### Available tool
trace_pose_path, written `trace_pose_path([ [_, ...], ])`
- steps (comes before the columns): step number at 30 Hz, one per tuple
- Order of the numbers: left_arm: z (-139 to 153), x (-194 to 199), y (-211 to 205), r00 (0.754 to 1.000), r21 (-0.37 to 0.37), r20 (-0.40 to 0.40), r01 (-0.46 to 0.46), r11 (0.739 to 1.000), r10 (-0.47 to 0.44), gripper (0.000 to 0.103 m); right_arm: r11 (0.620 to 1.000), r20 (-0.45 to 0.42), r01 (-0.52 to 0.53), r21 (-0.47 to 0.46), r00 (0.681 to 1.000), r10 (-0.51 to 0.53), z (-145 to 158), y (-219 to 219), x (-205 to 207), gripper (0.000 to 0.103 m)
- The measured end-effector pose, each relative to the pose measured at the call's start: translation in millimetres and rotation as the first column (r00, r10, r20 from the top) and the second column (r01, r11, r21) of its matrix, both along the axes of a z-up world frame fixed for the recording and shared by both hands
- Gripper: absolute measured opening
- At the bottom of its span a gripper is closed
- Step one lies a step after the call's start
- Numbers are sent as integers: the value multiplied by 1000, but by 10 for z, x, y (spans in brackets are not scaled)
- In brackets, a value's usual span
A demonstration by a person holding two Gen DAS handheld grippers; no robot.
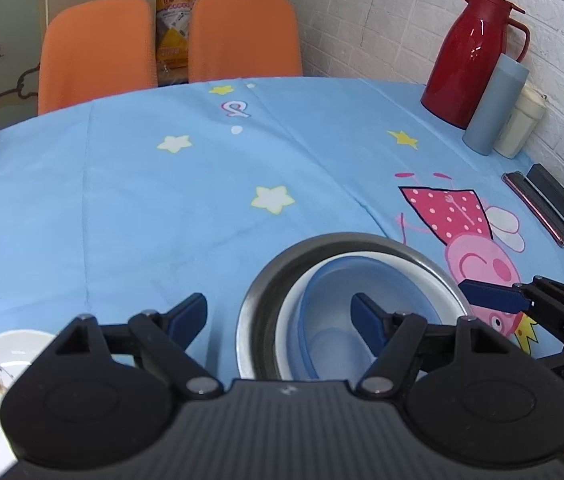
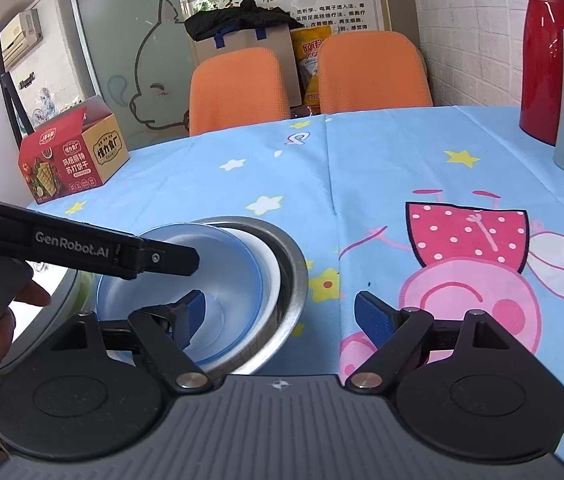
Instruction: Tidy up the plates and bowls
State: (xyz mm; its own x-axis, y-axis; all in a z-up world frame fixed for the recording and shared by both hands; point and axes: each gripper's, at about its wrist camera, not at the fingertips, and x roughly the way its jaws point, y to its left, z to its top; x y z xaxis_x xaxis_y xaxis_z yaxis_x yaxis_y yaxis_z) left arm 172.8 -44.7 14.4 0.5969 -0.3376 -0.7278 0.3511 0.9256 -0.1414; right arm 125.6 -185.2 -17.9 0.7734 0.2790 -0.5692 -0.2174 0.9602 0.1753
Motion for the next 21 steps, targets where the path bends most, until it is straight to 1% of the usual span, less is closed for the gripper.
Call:
trace_pose_path([
  [4,-46,11,-49,1000,27,-5,16,1000,-15,72,1000,-13,-8,0,1000,8,-35,50,51,103],
  [12,-122,52,-94,1000,38,-19,22,999,-21,72,1000,-38,-22,-10,999,22,-136,157,137,103],
  [18,-167,96,-102,999,40,-36,31,999,-29,72,999,-10,-17,-33,1000,17,-168,210,115,103],
  [21,-173,97,-101,999,41,-37,38,998,-36,73,1000,1,-15,18,1000,15,-196,191,117,103],
])
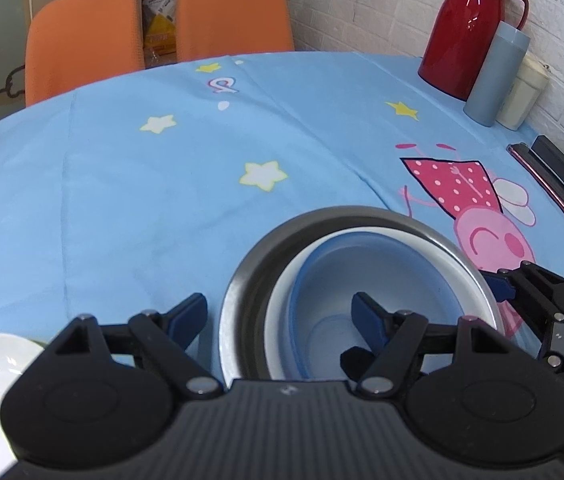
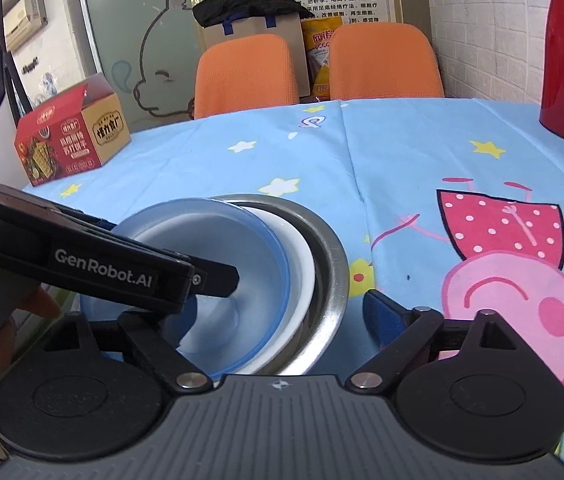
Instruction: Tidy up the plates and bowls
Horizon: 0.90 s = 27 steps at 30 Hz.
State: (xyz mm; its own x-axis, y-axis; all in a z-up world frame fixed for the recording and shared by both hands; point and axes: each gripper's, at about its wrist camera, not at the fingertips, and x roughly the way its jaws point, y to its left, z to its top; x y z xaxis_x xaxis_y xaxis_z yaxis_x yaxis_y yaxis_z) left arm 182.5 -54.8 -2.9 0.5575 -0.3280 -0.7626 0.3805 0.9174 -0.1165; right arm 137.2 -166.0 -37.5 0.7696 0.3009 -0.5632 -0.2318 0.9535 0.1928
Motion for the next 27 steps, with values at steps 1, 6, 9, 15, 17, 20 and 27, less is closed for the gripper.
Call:
trace_pose_path([
  [1,2,2,5,1000,-2,-2,1,1000,-1,73,1000,4,0,12,1000,0,-8,-1,1,103],
  [6,2,-16,31,1000,-3,-9,6,1000,-6,73,998,-16,8,-64,1000,-9,19,107,8,103],
  [9,23,-12,75,1000,-30,-20,3,1000,-3,73,1000,-5,14,-16,1000,-14,74,71,-56,103],
  [15,-15,4,90,999,-79,-38,22,997,-25,60,999,17,11,-42,1000,-11,5,107,-72,103],
  [17,-11,-2,60,999,-77,-29,26,997,-28,56,999,30,3,-35,1000,-2,-2,123,-94,103],
  [20,0,0,29,999,-75,-35,7,997,-9,53,1000,36,14,-27,999,-13,-4,149,-100,98],
  [27,147,-64,-76,1000,-136,-29,8,991,-12,47,997,50,63,-48,997,-60,112,107,-158,97],
])
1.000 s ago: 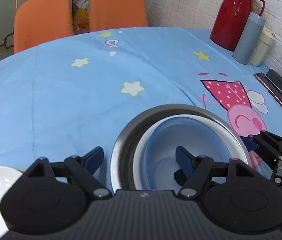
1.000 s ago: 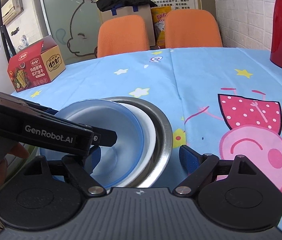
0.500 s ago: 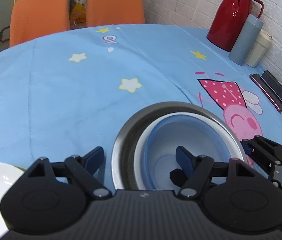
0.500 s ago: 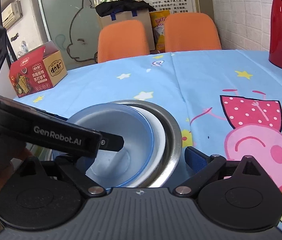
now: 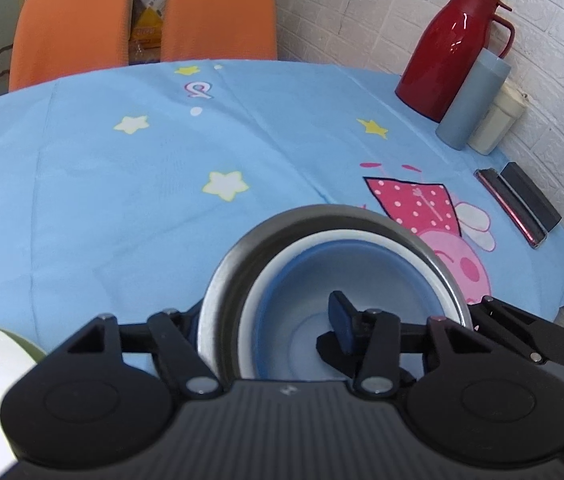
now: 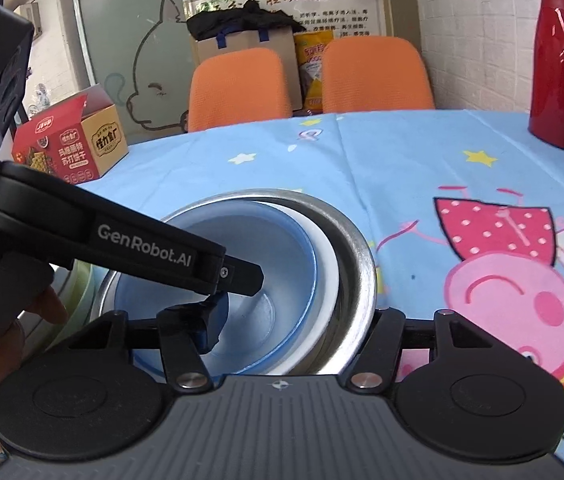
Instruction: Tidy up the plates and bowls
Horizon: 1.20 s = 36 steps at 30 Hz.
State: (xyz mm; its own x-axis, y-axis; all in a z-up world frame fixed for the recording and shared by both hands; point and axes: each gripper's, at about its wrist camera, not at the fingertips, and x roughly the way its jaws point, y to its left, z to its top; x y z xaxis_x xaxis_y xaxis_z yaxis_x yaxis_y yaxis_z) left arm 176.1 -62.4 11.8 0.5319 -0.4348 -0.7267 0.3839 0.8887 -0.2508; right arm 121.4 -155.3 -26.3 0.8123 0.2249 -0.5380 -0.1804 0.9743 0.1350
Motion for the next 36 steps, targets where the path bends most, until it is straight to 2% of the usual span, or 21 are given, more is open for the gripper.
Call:
trace_pose_path([
  [5,78,-124,-114,1000,-37,18,12,999,-12,48,999,22,38,-27,999,-37,134,-116,-134,97],
  [9,141,-234,-39,1000,-59,29,-1,998,3,48,998,27,43,-52,999,-41,204,-106,-233,97],
  [15,414,-346,472,991,-53,88,-91,994,96,49,997,77,-43,-65,996,48,401,231,-224,98],
  [20,565,-467,1080,968,-30,128,-211,977,214,50,984,118,-172,-51,977,177,523,699,-114,103],
  [24,488,-573,1524,947,-10,112,-301,954,300,50,960,105,-277,-41,954,280,488,1104,-46,103],
  [29,243,-677,1915,929,-7,61,-365,931,365,50,928,43,-370,-37,928,371,337,1467,-15,103],
  [36,58,-676,2078,930,-30,34,-364,931,365,50,913,-21,-404,-49,915,404,188,1692,-47,103],
])
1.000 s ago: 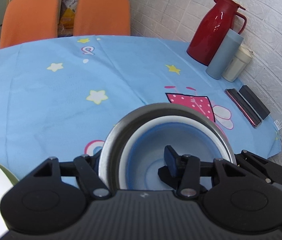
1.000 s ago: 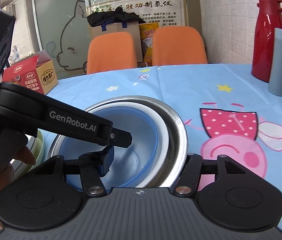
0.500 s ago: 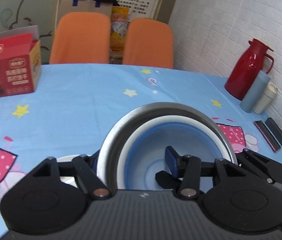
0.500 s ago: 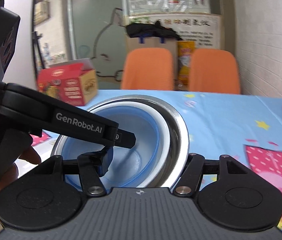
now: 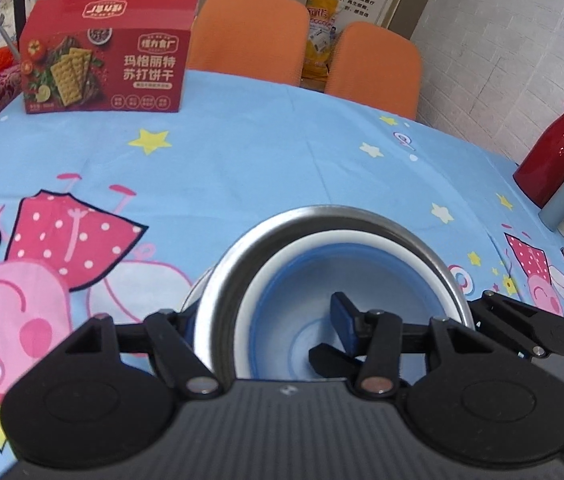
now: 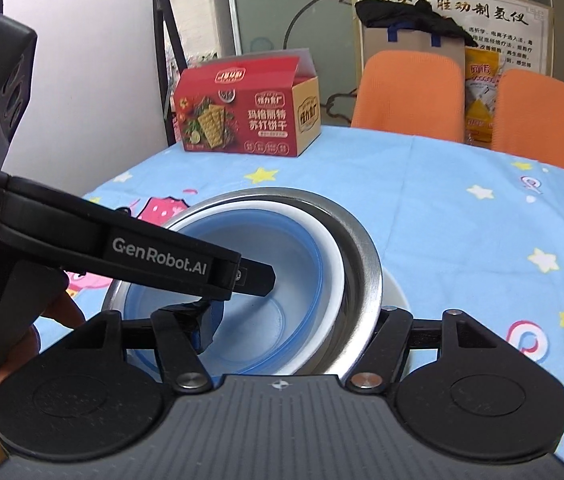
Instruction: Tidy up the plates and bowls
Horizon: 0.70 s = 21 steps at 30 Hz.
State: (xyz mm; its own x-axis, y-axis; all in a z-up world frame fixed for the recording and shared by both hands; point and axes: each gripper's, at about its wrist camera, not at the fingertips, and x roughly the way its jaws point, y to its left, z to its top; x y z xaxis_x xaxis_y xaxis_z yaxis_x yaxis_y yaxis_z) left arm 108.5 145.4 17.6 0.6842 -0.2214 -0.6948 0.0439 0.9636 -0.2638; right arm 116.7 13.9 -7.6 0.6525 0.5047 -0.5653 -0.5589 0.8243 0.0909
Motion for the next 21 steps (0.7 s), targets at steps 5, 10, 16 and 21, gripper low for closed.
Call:
trace_pose_path([
  [5,-12,-14,-51,1000,23,22,20,1000,-21,54,1000,-7,5,-19,1000,-5,-33,10,8,103],
  [10,103,-70,-56,994,63,102,-30,998,24,73,996,52,36,-78,998,-32,-36,82,-39,103],
  [16,394,-159,-36,980,23,193,-52,998,46,73,993,203,80,-84,977,-62,141,-3,-210,103],
  [21,510,-300,-131,972,14,228,-65,998,60,73,993,176,116,-17,978,-111,232,-239,-228,103],
])
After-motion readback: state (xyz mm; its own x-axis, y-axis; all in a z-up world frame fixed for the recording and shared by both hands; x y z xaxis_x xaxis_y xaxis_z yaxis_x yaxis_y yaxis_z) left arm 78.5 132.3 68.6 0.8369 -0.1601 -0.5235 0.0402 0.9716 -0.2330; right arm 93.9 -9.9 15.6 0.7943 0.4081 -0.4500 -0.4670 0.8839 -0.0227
